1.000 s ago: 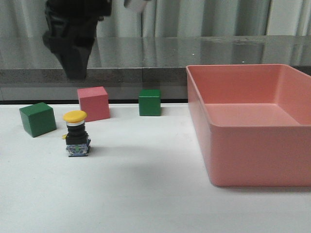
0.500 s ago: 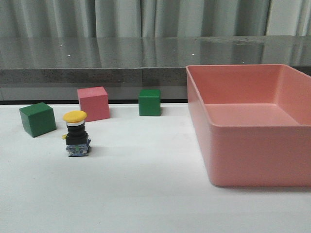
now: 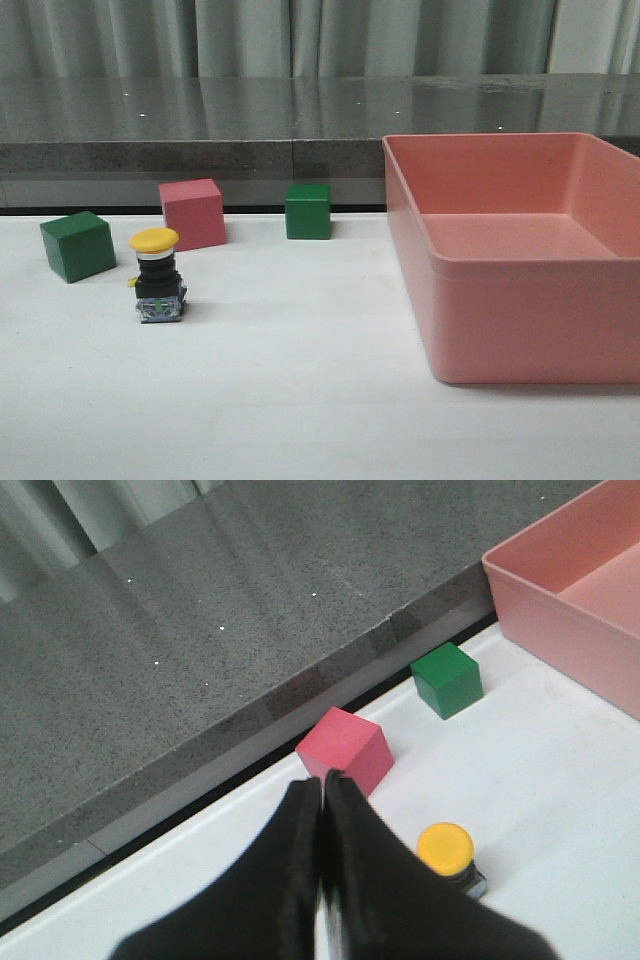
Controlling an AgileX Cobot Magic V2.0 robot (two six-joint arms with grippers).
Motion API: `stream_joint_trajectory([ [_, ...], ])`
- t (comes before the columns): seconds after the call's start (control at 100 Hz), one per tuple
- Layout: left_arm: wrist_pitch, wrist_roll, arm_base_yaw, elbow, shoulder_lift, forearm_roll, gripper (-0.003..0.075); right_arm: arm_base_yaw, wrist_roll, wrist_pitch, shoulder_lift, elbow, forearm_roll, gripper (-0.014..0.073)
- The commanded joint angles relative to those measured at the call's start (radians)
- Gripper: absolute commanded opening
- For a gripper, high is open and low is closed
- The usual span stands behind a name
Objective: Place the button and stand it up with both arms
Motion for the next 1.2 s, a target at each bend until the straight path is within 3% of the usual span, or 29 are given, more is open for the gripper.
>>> stream_joint_trajectory([
  [0.0,-0.155,-0.027,0.003,0.094,-0.102,0.0,-0.0019,-0.008,0.0,-0.072,0.005,-0.026,0.004,-0.0061],
  [0.31,-0.218,-0.027,0.003,0.295,-0.259,0.0,-0.0019,-0.008,0.0,-0.072,0.005,-0.026,0.004,-0.0061],
  [0.98,-0.219,-0.035,0.006,0.315,-0.248,-0.003,-0.0019,-0.008,0.0,-0.072,0.005,-0.026,0.004,-0.0061],
  [1.19,-0.28,0.016,0.105,0.369,-0.299,-0.13,-0.0019,-0.008,0.0,-0.072,0.005,-0.026,0.004,-0.0061],
])
